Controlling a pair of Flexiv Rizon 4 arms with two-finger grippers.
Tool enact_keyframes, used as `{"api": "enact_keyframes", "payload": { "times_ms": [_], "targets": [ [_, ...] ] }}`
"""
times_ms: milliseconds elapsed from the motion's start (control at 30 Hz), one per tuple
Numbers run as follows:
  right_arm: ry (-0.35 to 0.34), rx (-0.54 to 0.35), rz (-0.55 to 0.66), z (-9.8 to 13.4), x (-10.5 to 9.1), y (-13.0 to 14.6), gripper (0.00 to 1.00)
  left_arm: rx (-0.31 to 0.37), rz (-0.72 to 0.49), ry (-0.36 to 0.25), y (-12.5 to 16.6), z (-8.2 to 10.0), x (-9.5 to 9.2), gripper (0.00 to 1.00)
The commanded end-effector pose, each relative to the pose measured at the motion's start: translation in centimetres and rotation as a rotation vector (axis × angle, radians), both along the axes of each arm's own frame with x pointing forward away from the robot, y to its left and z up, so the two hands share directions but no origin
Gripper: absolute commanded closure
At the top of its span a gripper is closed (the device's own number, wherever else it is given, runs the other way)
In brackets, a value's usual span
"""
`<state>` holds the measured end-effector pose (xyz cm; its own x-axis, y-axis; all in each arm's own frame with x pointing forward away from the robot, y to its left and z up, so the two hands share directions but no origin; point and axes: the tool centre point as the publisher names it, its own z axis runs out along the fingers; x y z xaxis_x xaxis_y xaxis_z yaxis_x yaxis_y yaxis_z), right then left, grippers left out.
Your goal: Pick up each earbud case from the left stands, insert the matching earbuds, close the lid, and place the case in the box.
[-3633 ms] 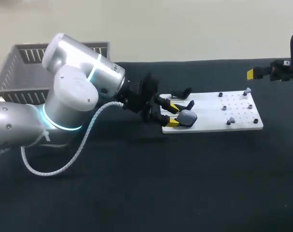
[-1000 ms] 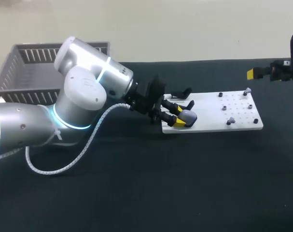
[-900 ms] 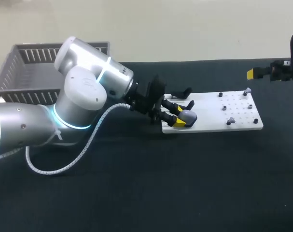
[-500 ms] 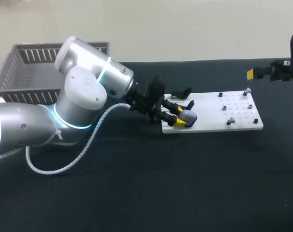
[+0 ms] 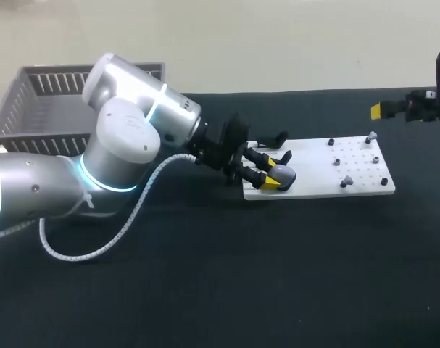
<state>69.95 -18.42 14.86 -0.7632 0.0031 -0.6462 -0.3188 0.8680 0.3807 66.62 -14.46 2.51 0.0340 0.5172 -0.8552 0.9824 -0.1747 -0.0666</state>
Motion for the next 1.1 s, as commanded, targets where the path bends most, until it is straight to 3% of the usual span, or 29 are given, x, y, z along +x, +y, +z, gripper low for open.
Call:
{"api": "enact_keyframes", "payload": {
  "times_ms": [33, 267, 333, 367, 500, 700, 833, 1100],
  "targets": [
    [0.000, -0.001, -0.001, 0.0, 0.0, 0.0, 0.00, 0.001, -0.002, 0.002, 0.1, -0.1, 0.0, 0.56],
    [0.000, -0.001, -0.001, 0.0, 0.0, 0.0, 0.00, 0.004, -0.002, 0.004, 0.1, -0.2, 0.0, 0.80],
    [0.000, -0.001, -0.001, 0.0, 0.0, 0.0, 0.00, 0.006, -0.003, 0.002, 0.1, -0.3, 0.0, 0.98],
    [0.000, -0.001, -0.001, 0.0, 0.0, 0.0, 0.00, 0.007, -0.002, 0.001, 0.1, -0.2, 0.0, 1.00],
    [0.000, -0.001, -0.001, 0.0, 0.0, 0.0, 0.00, 0.007, -0.002, -0.020, 0.1, 0.5, -0.3, 1.00],
    [0.000, -0.001, -0.001, 0.0, 0.0, 0.0, 0.00, -0.025, -0.001, -0.078, 0.1, 3.2, -1.8, 1.00],
    [0.000, -0.001, -0.001, 0.0, 0.0, 0.0, 0.00, -0.104, 0.006, -0.116, -0.2, 5.4, -3.1, 1.00],
    [0.000, -0.001, -0.001, 0.0, 0.0, 0.0, 0.00, -0.220, 0.016, -0.139, -1.3, 7.4, -5.0, 1.00]
  ]
}}
